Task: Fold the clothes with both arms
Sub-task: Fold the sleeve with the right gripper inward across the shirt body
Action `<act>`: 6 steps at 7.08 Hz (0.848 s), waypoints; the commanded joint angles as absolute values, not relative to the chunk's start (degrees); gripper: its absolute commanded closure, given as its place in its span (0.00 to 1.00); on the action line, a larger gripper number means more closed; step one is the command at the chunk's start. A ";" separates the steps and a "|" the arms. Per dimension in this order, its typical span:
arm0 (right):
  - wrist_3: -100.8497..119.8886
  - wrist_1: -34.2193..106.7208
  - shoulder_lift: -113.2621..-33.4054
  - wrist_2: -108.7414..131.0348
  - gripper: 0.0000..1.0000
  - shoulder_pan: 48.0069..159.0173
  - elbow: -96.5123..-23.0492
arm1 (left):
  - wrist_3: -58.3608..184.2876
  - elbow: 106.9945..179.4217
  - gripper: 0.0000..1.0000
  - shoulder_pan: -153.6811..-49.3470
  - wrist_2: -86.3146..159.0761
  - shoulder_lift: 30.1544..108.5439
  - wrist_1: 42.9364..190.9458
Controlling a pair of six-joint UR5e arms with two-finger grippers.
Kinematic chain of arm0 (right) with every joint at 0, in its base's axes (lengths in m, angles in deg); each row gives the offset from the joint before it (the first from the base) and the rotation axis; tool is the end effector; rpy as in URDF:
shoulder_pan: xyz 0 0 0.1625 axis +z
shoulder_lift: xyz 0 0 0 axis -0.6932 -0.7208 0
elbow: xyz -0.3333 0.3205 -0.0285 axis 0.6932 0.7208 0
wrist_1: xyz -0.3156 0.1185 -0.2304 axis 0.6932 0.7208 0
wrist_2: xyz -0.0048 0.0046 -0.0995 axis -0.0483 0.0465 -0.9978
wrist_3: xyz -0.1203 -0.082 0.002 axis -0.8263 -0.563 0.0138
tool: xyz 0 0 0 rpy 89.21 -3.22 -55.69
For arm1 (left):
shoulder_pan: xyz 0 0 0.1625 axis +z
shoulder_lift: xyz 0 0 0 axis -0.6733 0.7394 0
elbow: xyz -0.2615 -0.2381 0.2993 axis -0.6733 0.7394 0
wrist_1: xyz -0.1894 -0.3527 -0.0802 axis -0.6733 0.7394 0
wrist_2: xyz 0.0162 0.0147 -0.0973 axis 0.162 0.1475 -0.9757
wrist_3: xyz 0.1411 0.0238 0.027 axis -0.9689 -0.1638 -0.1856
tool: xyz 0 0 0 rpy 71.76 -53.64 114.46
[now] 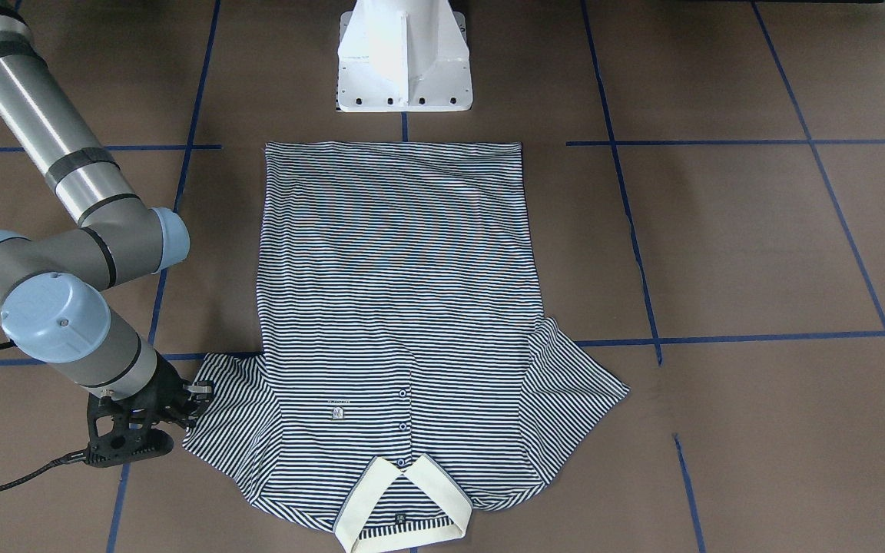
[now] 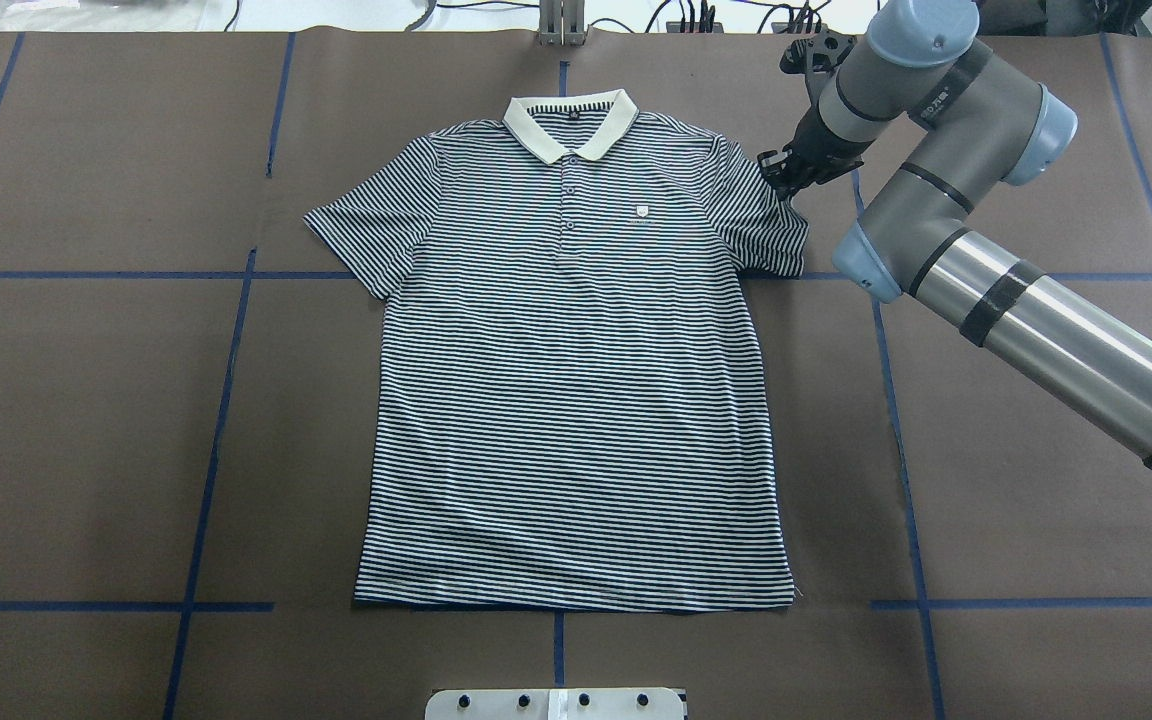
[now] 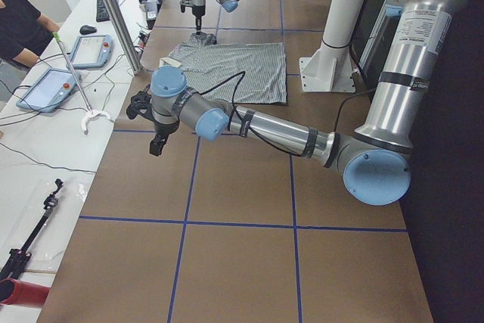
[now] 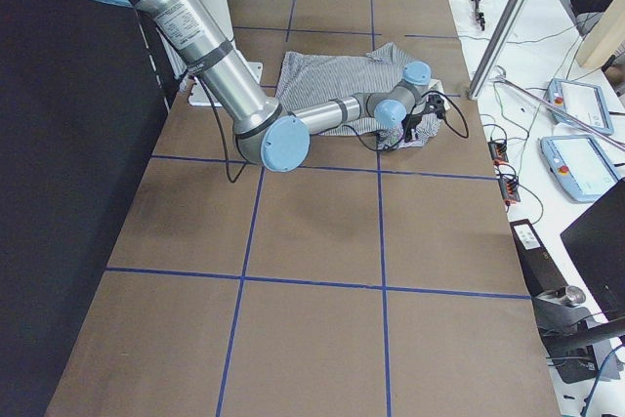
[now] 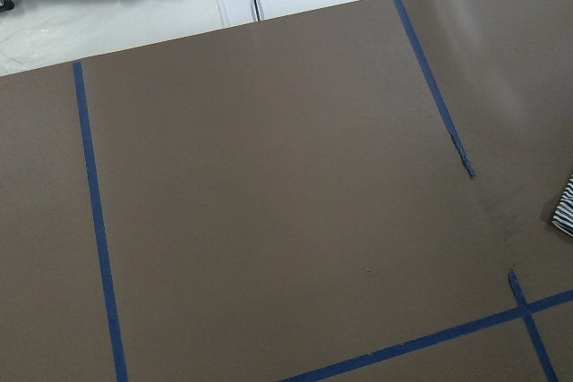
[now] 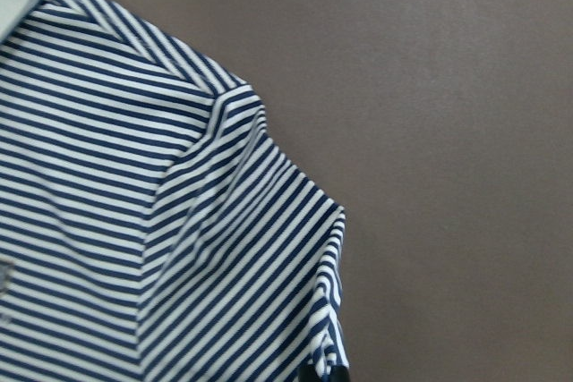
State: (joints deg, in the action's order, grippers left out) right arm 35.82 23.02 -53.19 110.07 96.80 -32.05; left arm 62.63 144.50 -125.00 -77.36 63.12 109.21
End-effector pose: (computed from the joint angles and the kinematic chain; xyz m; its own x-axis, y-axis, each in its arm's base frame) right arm -0.4546 -0.6950 0.4375 0.6445 -0.1798 0.7431 0.0139 0.9746 0.2237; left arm 0.0492 -0.6176 0.5381 0.6531 0.2663 -0.7090 0.0588 0.9155 0.3980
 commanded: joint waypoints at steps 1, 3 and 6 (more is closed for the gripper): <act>35.91 28.04 -52.83 111.35 1.00 95.92 -38.83 | 62.65 144.52 0.00 -125.02 -77.44 63.03 109.21; 41.50 27.97 -48.65 106.47 1.00 91.27 -37.03 | 62.65 144.52 0.00 -125.02 -77.44 62.94 109.21; 41.62 25.09 -36.58 101.77 1.00 90.29 -19.46 | 62.82 144.61 0.00 -125.02 -77.44 63.11 109.21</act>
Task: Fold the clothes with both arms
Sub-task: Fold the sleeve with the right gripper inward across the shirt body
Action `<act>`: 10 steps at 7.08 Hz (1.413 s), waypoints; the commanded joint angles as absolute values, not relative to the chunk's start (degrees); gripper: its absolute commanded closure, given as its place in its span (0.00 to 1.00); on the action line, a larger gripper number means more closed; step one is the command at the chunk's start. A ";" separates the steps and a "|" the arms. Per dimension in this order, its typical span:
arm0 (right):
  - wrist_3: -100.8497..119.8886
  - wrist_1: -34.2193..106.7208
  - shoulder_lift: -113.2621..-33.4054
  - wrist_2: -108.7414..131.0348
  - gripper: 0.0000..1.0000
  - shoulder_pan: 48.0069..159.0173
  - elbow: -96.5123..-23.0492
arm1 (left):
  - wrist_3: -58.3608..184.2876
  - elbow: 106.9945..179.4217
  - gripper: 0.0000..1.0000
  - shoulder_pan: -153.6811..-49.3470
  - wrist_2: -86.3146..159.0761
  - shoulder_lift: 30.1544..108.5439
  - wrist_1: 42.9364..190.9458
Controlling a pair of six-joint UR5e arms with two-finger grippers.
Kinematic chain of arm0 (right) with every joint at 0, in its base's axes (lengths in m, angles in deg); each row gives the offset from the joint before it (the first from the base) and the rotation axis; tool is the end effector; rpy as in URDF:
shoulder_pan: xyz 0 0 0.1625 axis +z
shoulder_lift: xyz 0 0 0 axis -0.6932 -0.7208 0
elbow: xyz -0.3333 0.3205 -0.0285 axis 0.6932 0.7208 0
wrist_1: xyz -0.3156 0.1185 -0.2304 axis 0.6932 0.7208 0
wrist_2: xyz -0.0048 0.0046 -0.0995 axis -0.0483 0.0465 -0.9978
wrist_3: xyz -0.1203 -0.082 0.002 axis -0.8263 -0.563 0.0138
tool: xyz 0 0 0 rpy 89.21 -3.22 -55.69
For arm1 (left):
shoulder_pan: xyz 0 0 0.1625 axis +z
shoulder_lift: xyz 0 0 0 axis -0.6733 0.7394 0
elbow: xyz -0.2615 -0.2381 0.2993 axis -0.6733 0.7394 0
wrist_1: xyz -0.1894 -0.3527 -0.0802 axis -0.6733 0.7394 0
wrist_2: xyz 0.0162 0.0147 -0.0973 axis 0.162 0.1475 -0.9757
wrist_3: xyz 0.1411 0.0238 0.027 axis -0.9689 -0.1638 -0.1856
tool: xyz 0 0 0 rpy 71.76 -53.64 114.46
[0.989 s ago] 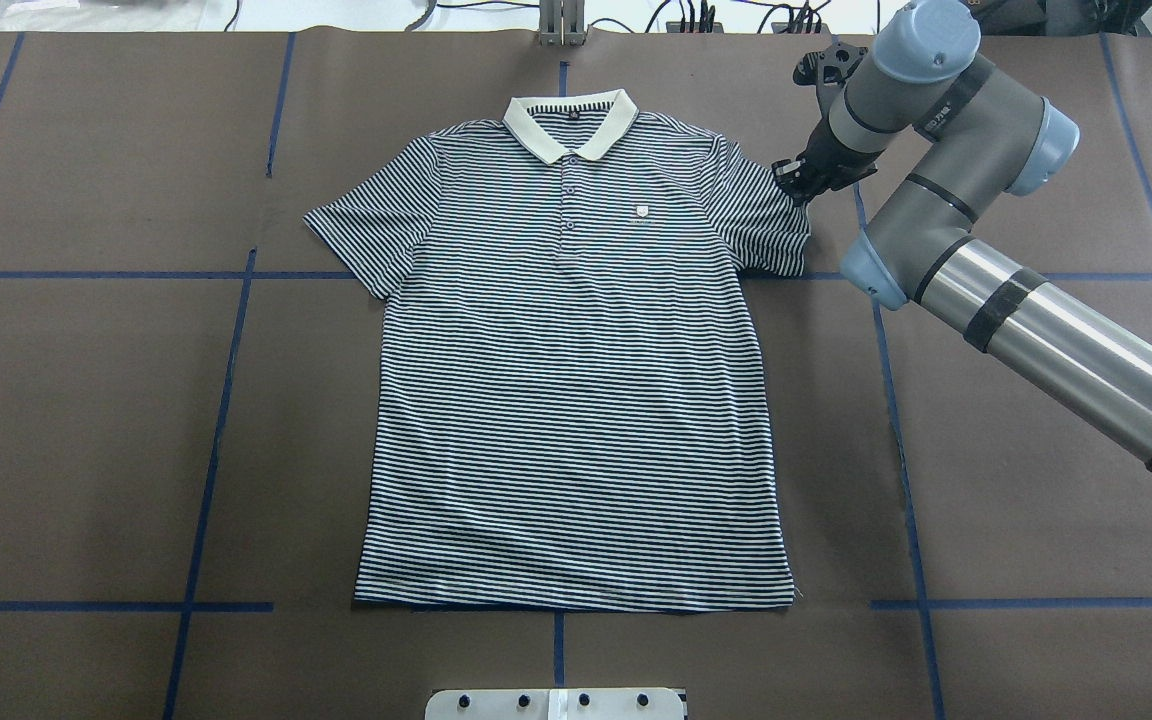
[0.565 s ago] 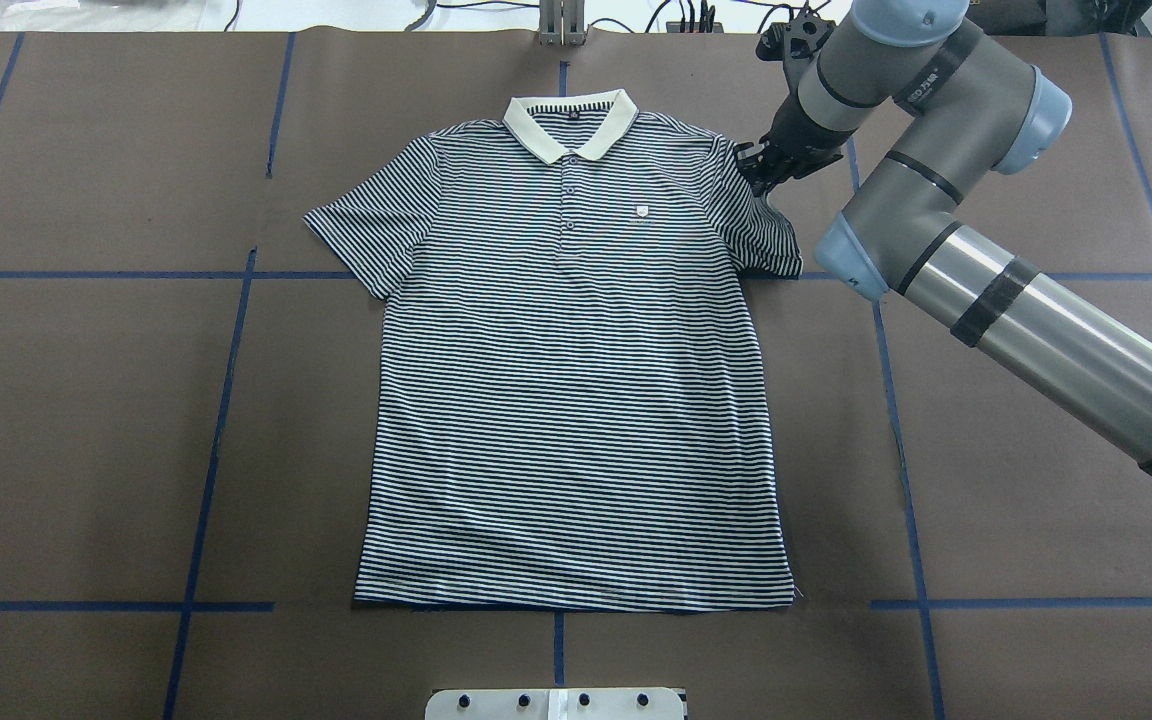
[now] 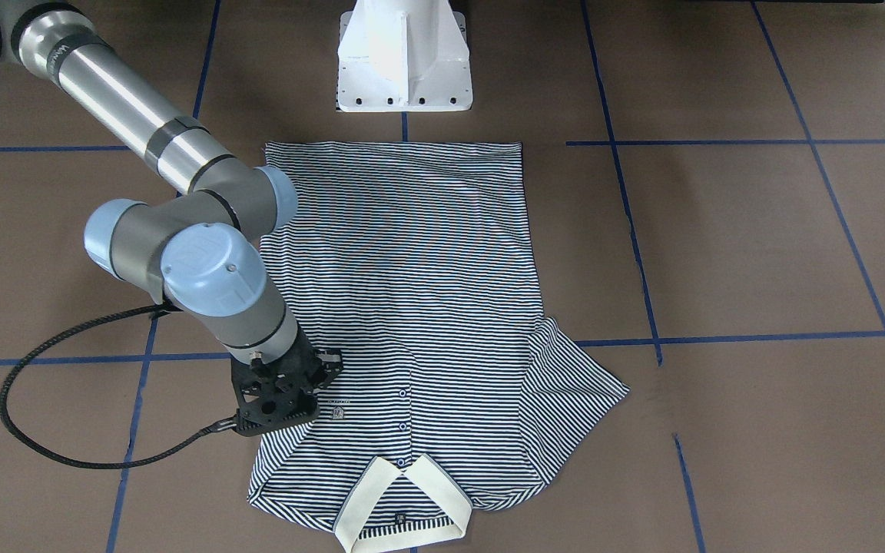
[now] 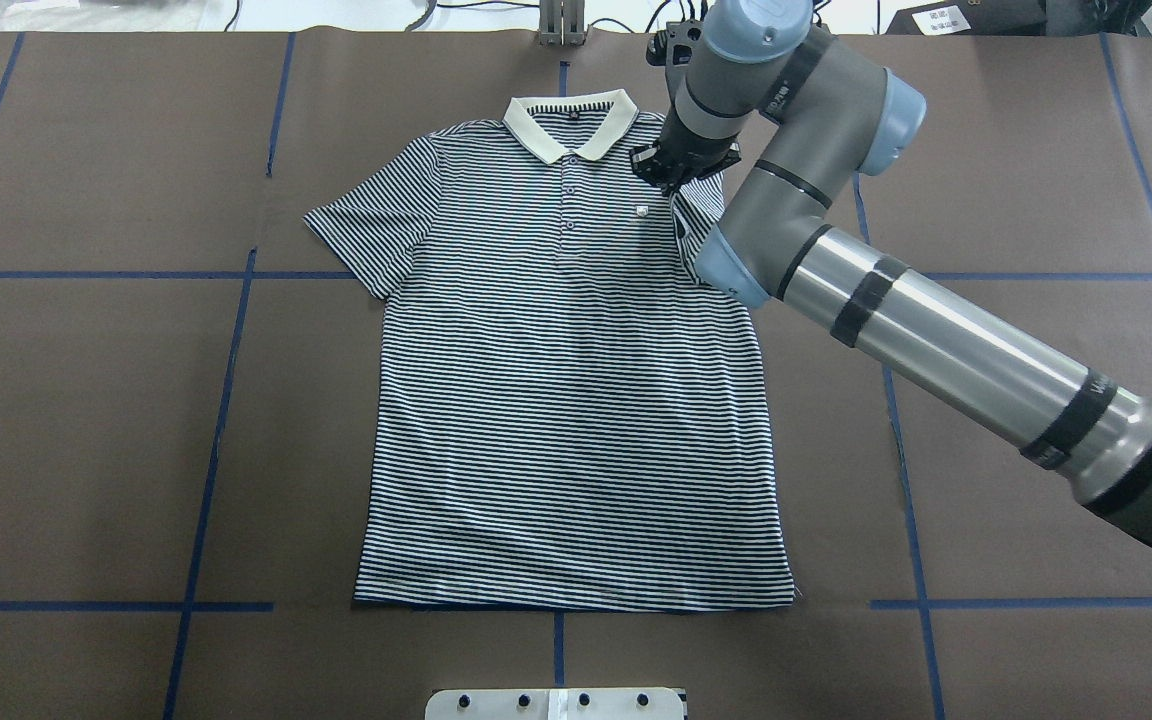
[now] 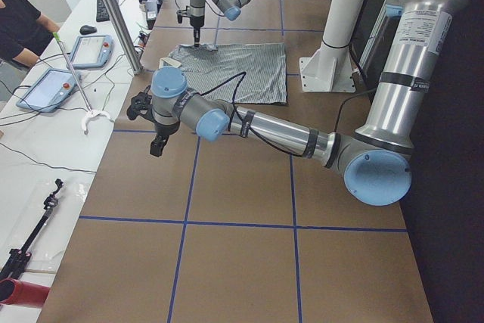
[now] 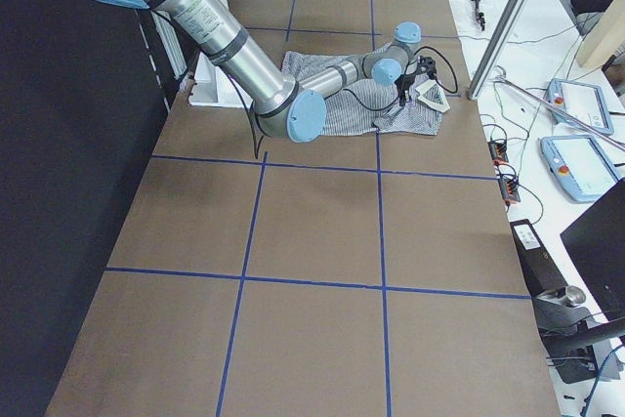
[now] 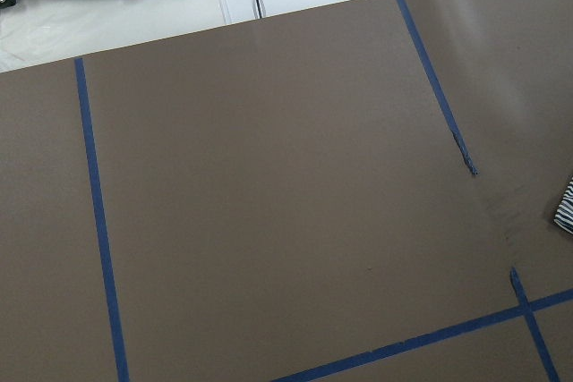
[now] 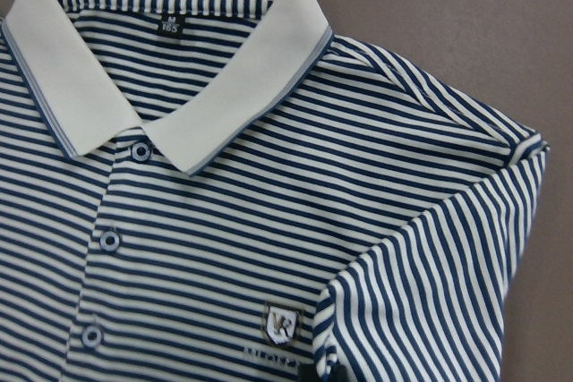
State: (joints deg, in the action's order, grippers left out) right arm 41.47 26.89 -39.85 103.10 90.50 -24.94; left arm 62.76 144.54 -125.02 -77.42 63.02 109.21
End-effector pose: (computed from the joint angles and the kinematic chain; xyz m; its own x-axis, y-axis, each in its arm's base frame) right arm -0.5626 -0.7001 0.3186 0.6700 -0.1664 0.7235 -0.0156 0.9712 0.2378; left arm 0.0490 -0.6169 0.5388 0.6523 0.2635 -0.7106 0.0604 0.9166 0.3953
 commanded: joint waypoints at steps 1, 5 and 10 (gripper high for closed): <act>41.71 24.03 -36.57 101.77 0.58 90.29 -18.56 | 62.91 144.70 0.00 -125.02 -77.35 63.29 109.21; 43.71 24.79 -37.10 102.55 0.00 90.72 -21.78 | 75.03 146.02 0.00 -120.40 -76.65 66.69 111.56; 24.22 63.45 -50.63 113.00 0.00 101.25 -53.09 | 122.48 141.75 0.00 -89.10 -41.89 76.36 116.32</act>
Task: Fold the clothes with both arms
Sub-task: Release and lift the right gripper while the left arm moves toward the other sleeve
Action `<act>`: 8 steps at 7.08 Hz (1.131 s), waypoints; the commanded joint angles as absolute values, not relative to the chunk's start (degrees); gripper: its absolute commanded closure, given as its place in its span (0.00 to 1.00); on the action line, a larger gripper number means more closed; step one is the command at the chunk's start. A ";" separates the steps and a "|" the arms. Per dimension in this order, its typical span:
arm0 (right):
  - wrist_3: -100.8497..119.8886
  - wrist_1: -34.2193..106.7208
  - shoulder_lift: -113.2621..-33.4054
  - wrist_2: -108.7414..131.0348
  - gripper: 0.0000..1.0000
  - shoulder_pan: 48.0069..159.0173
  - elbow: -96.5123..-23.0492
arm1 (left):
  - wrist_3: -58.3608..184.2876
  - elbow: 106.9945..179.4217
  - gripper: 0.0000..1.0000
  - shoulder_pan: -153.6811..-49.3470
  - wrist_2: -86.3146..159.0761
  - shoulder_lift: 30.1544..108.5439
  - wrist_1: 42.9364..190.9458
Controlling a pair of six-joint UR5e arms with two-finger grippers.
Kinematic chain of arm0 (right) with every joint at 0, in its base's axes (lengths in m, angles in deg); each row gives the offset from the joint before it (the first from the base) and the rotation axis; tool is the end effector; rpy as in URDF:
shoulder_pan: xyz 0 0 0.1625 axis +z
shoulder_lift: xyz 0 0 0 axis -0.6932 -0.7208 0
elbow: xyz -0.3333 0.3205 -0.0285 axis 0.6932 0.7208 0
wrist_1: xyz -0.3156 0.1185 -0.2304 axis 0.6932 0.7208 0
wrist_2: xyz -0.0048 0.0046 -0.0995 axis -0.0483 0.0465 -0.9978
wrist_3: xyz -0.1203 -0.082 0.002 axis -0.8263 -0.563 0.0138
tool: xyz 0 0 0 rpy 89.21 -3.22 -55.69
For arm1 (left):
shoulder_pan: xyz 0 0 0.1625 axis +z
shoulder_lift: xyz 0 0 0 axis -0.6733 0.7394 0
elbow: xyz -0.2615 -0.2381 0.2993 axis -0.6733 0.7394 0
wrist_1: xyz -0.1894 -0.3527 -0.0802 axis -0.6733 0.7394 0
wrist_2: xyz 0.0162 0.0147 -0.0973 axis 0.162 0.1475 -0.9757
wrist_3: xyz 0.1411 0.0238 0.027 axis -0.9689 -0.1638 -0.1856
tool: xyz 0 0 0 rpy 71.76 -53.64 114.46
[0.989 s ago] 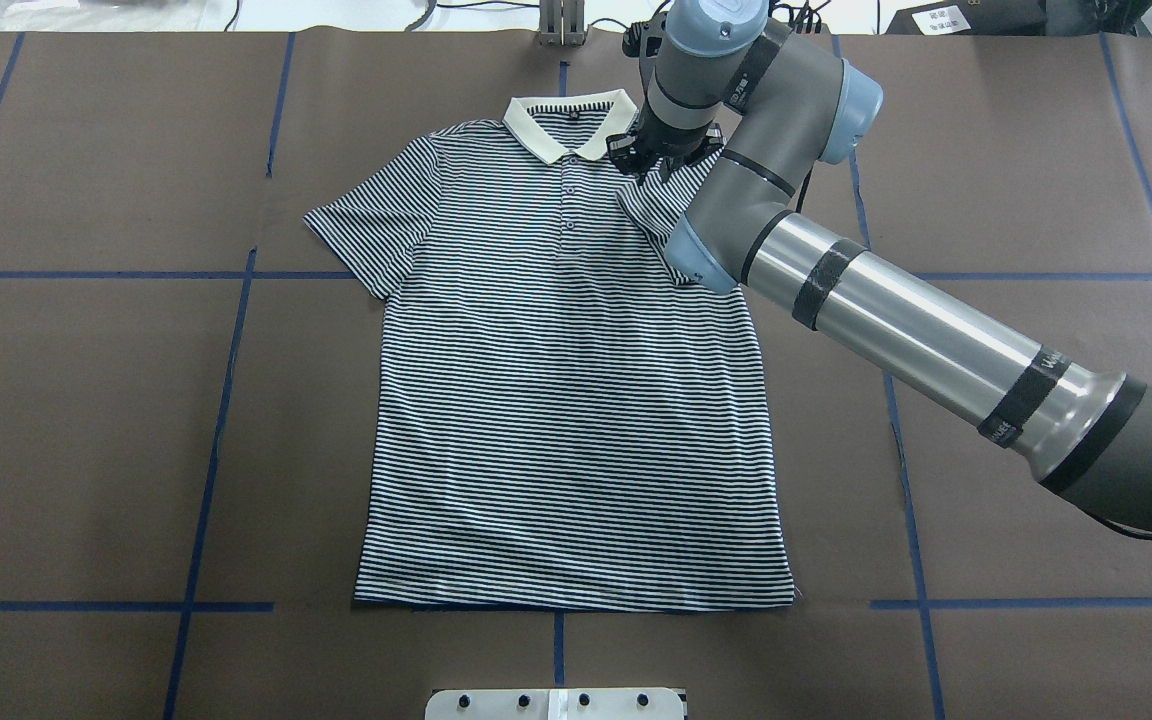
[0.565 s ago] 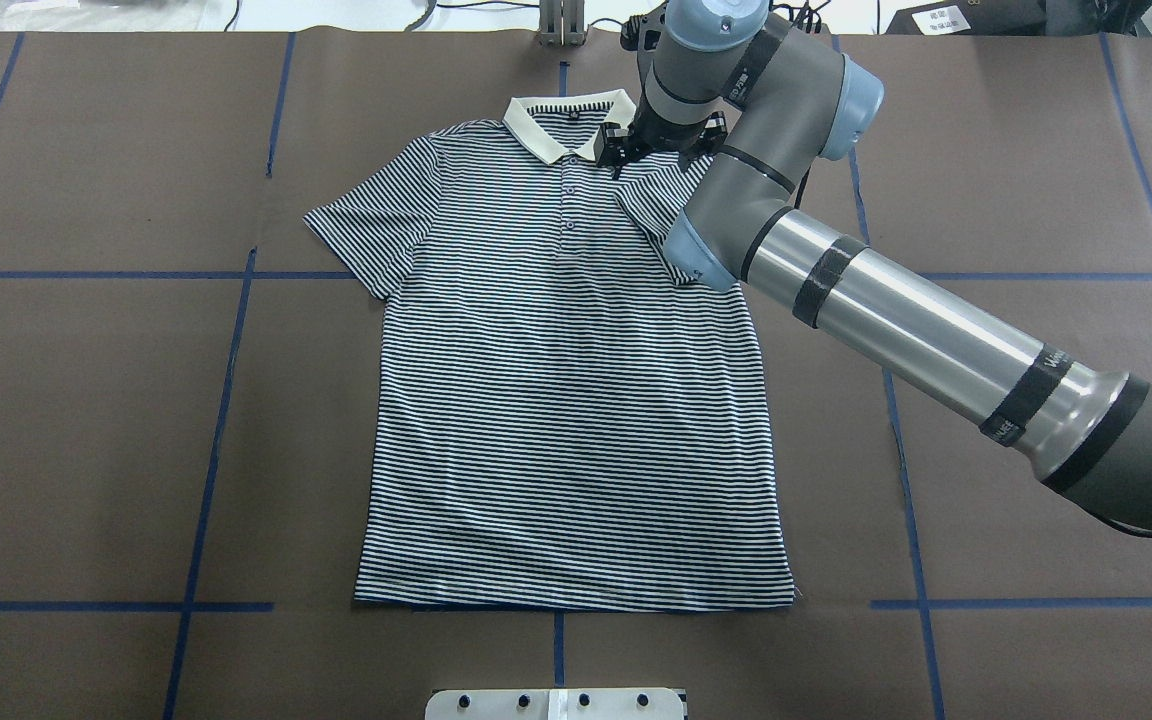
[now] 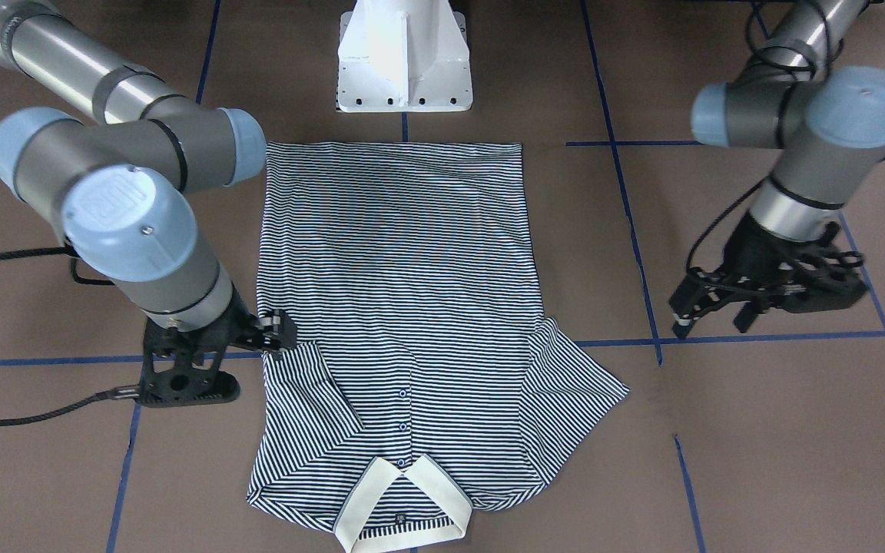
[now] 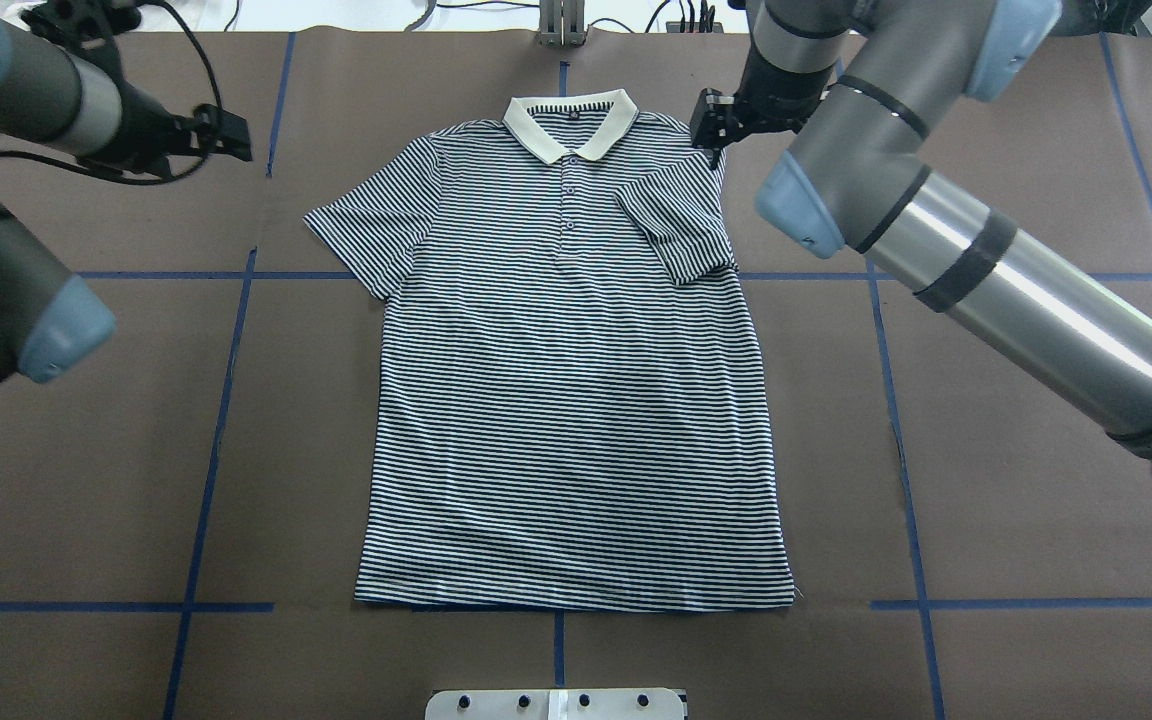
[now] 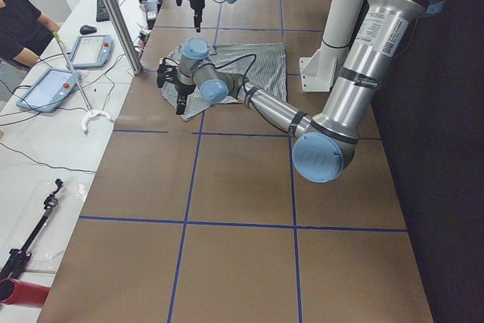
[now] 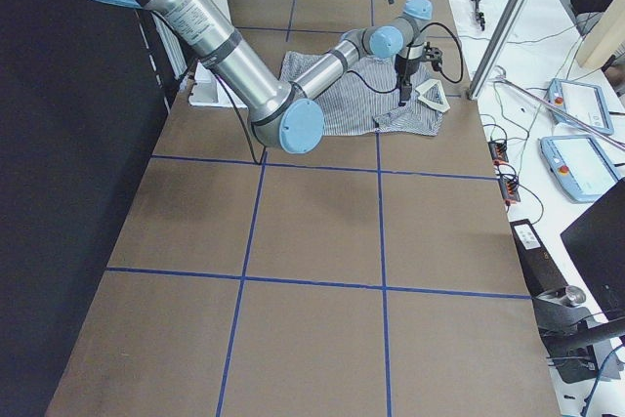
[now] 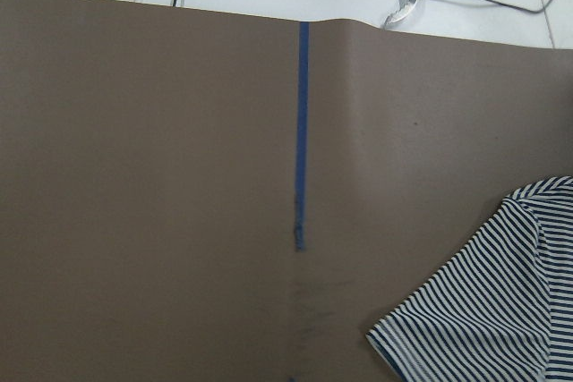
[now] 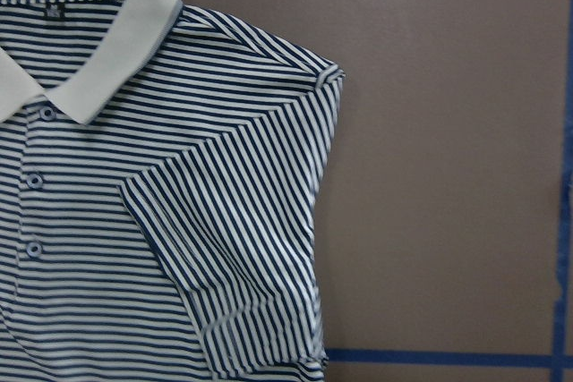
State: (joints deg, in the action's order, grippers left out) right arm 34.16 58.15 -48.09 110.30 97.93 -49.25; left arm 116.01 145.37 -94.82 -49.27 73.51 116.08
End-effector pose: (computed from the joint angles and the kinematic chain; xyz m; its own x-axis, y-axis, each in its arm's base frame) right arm -0.4139 -0.6659 0.3100 0.7385 -0.0674 0.6708 0.0355 0.9975 0.0611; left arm 0.3557 -0.6119 0.4182 0.5775 -0.1589 -0.8008 0.4291 0.8935 0.1321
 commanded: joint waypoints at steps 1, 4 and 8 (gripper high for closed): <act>23.61 62.96 -52.46 116.41 0.00 101.97 -54.40 | 123.02 136.75 0.00 -88.47 -40.02 78.56 117.46; 26.84 62.51 -54.24 116.53 0.00 102.07 -56.52 | 122.94 124.18 0.00 -86.88 -36.75 83.12 125.99; 28.44 58.47 -55.38 116.36 0.00 101.89 -56.17 | 122.33 123.17 0.02 -85.21 -36.04 83.33 125.99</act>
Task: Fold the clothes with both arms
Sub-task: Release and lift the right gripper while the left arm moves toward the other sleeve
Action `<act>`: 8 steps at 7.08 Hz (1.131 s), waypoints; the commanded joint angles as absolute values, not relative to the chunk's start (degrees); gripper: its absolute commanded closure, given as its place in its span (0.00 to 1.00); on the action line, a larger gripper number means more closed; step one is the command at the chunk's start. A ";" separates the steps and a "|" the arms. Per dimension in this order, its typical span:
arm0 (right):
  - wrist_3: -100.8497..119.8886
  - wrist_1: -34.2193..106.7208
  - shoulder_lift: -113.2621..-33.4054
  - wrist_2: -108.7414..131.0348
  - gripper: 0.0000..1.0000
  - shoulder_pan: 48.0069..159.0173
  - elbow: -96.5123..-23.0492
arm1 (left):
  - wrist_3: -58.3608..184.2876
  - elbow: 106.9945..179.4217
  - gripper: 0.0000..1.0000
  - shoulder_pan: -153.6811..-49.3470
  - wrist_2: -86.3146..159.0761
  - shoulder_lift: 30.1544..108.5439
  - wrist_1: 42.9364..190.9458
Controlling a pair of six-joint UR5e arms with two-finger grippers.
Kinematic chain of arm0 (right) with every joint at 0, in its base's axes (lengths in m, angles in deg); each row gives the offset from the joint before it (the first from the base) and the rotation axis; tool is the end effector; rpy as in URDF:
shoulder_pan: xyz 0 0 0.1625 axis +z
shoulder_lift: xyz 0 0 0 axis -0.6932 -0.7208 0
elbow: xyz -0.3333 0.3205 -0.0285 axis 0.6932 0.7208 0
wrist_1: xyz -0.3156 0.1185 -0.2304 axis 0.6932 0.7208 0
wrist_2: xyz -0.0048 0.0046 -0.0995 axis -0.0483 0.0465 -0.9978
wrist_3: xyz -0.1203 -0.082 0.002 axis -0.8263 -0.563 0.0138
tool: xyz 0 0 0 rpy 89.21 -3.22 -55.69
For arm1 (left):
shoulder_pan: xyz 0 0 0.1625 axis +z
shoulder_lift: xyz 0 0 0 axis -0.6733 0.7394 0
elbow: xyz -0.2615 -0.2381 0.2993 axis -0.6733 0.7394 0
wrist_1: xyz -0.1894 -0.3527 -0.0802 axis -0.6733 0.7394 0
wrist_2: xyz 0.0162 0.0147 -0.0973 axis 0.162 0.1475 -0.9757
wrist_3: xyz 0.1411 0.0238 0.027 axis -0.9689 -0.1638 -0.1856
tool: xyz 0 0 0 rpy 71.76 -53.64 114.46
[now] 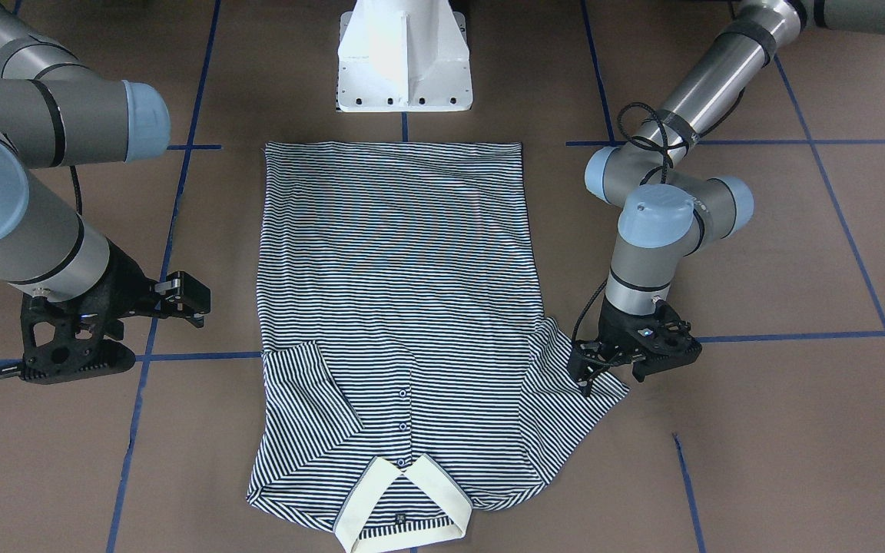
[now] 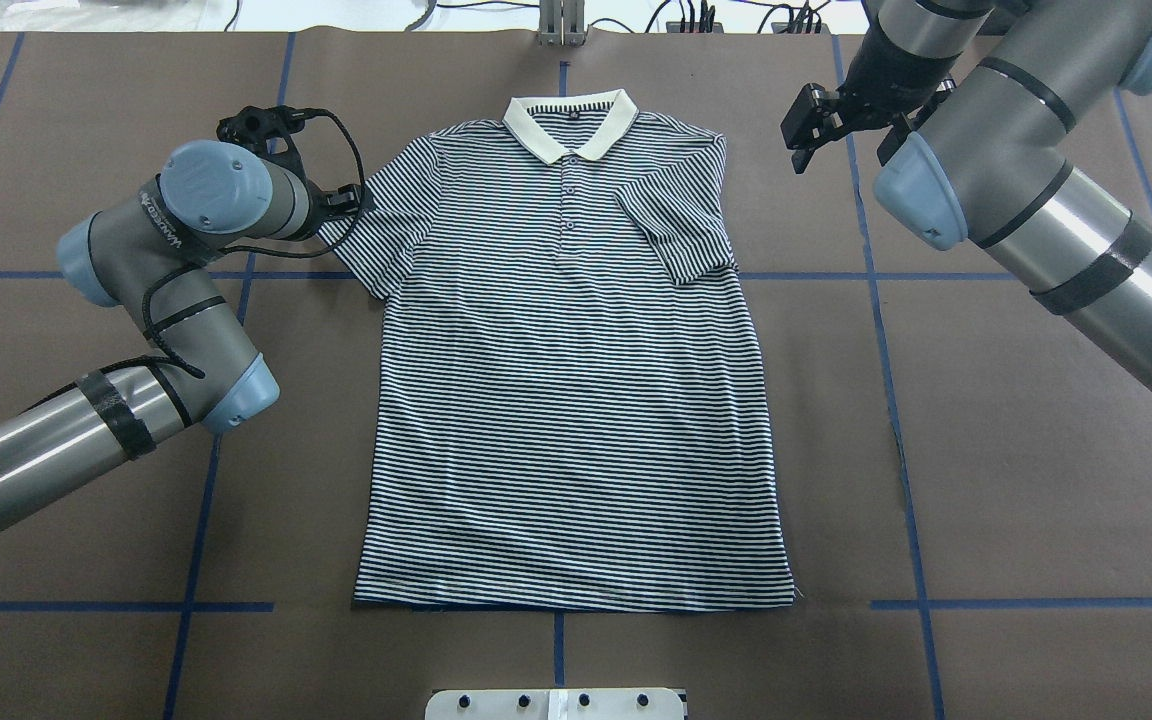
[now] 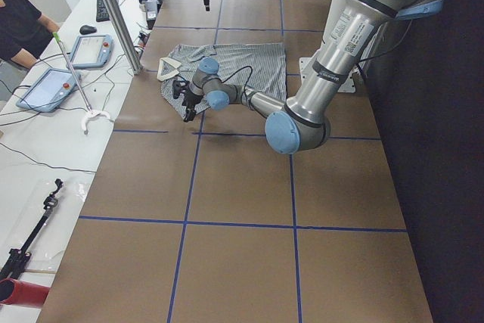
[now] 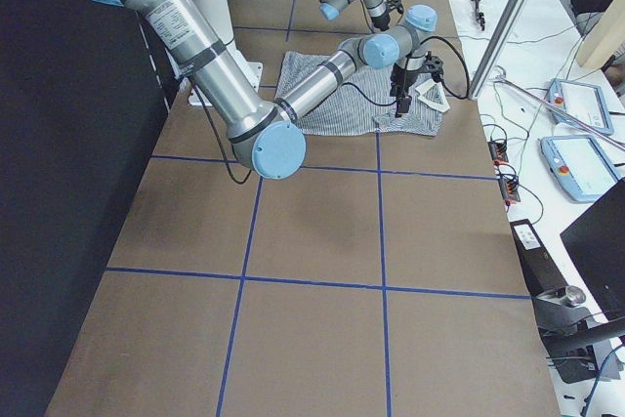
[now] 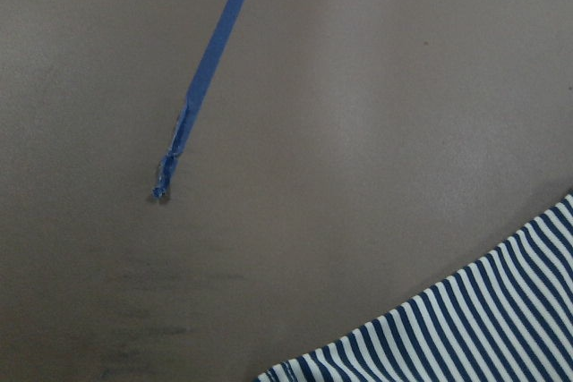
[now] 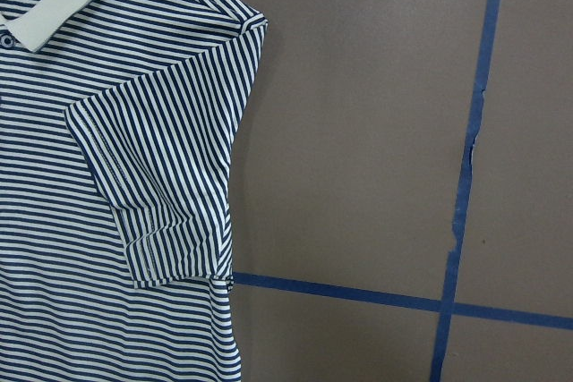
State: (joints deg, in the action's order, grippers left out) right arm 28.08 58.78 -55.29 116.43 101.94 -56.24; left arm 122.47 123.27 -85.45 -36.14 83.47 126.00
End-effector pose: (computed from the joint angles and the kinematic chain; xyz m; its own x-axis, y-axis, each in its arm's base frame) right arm -0.3519 -0.6461 0.3441 0.6852 -0.1150 0.7192 0.0881 0.9933 0.0749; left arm 0.5040 -0.6407 0.4664 0.6252 -0.2143 -0.7505 0.4910 0.8554 0.1648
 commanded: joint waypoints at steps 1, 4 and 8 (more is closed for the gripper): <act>29.13 58.38 -55.29 116.44 0.00 101.89 -56.17 | 122.32 123.17 0.06 -85.21 -36.04 83.24 125.99; 29.14 58.29 -55.38 116.44 0.00 101.89 -56.08 | 122.24 122.99 0.57 -85.21 -35.95 83.59 125.64; 29.23 58.21 -55.56 116.36 0.00 101.89 -55.64 | 122.32 123.86 1.00 -85.30 -36.30 84.73 125.03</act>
State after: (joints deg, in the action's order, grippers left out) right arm 29.18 58.21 -55.47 116.43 101.89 -55.76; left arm 122.29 123.28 -85.22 -36.08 84.34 125.30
